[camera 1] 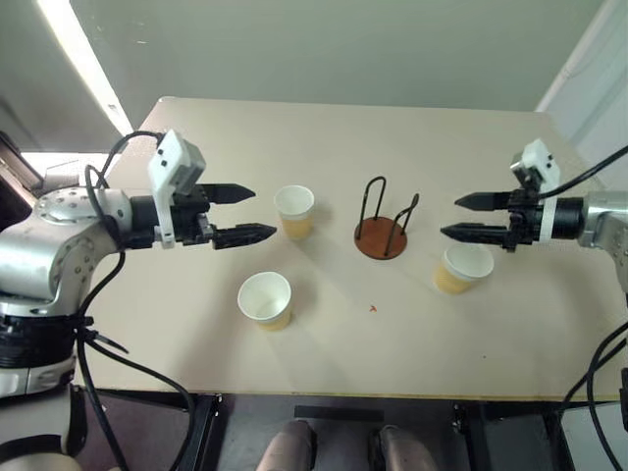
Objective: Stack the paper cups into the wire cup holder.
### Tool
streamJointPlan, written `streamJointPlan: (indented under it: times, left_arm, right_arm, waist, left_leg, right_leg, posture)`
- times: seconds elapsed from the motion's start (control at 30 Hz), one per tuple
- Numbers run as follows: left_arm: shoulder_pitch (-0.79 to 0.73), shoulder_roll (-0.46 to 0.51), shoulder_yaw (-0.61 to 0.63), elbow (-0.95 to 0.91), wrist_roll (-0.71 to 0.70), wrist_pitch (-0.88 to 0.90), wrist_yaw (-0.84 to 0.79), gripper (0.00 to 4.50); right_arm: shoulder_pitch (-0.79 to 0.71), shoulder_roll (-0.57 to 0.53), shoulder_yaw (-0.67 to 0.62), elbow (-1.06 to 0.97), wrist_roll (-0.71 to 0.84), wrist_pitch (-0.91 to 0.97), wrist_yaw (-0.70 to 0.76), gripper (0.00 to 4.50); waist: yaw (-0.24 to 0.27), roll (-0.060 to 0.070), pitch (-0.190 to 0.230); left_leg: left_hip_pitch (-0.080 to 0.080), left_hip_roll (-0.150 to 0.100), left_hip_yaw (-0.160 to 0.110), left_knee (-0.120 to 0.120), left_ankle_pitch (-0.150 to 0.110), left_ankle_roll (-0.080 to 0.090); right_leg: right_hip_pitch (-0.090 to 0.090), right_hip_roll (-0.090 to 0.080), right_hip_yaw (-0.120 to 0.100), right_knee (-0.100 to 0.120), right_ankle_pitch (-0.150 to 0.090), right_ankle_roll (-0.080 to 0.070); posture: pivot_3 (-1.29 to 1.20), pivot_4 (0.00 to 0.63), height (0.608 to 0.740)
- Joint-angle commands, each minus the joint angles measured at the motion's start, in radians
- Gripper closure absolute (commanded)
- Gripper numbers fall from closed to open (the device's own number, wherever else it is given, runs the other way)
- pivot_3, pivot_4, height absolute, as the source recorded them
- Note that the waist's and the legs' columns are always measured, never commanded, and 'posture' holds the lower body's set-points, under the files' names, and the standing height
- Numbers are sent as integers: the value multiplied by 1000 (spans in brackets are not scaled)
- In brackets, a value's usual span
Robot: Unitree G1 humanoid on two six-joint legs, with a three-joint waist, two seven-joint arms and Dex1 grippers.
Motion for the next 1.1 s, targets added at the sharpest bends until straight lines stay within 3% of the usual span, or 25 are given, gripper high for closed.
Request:
streamJointPlan:
  times: [0.03, 0.53, 1.1]
  left_arm:
    - [-25, 17, 10, 1, 0, -16, -22, 10]
    - [-34, 14, 8, 15, 3, -22, -46, 10]
    - [-24, 17, 21, 8, -2, -26, -34, 10]
  right_arm:
    - [-6, -14, -15, -51, 23, 22, -12, 202]
    - [1, 92, 43, -127, 47, 155, -153, 202]
    - [-43, 243, 149, -60, -42, 79, -285, 202]
  waist:
    - [0, 0, 0]
    - [-2, 0, 0]
    - [-3, 0, 0]
  left_leg:
    - [0, 0, 0, 0, 0, 0]
    - [-1, 1, 0, 2, 0, 0]
    - [-1, 1, 0, 3, 0, 0]
  right_leg:
    - [0, 0, 0, 0, 0, 0]
    - [0, 2, 0, 0, 0, 1]
    - [-1, 2, 1, 0, 1, 2]
  posture:
    - [0, 150, 740]
    - [0, 150, 740]
    - [0, 150, 740]
